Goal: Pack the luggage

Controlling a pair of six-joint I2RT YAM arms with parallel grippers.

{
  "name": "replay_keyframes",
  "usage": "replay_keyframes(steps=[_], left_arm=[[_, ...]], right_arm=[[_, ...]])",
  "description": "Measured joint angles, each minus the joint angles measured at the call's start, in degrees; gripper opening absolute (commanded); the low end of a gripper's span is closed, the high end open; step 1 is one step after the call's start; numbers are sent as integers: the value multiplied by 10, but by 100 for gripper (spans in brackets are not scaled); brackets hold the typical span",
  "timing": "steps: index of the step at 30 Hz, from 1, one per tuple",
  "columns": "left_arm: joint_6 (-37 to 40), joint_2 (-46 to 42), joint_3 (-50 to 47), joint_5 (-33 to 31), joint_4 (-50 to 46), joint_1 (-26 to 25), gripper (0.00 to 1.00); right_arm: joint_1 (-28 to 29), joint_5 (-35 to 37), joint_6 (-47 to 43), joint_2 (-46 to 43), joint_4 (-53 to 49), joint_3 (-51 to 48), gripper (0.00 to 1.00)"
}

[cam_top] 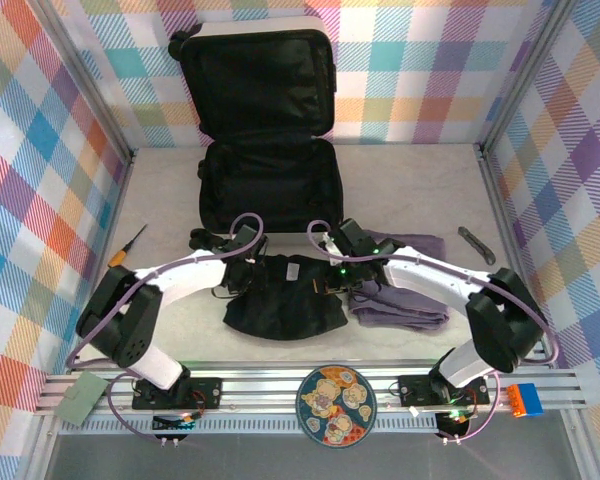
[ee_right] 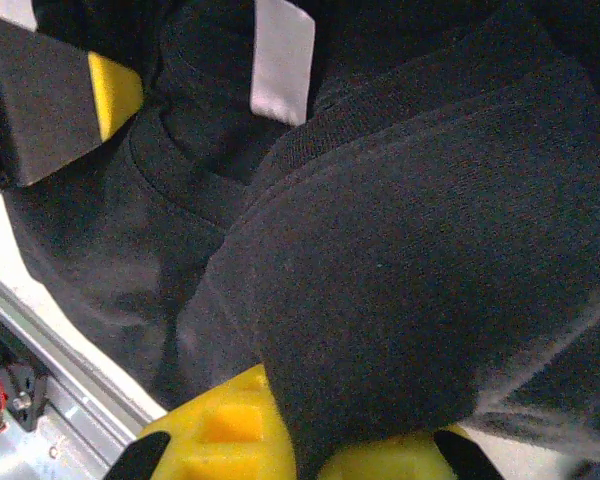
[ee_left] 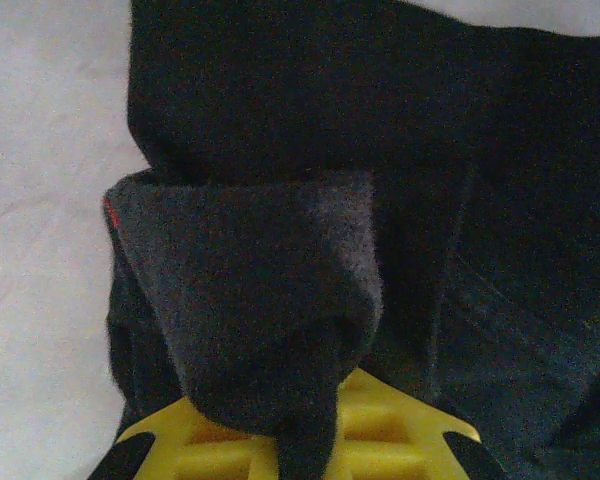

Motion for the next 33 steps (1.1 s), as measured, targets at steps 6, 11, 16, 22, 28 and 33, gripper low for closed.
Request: replay_keyframes(steps=[6,11,16,22,28,33], left_arm=[[10,-133,30,-1,-99,-1,0],[31,-163,136,0,-124,4,0],[55,-138,202,4,-134,34,0],[86,-63,288,16,-141,102,0],[106,18,379,31,-104,161,0],[109,96,428,43,-67,188,0]], right_arm=[[0,2,-23,-26,-28,73,0],[-11,1,-47,-26,-37,137,0],[-38,-5,-71,-9,-52,206,0],[-76,-23,-95,72,-61,315,0],[-112,-44,-110,176,-65,445,0],[-128,-55,-119,269,-68,540,0]])
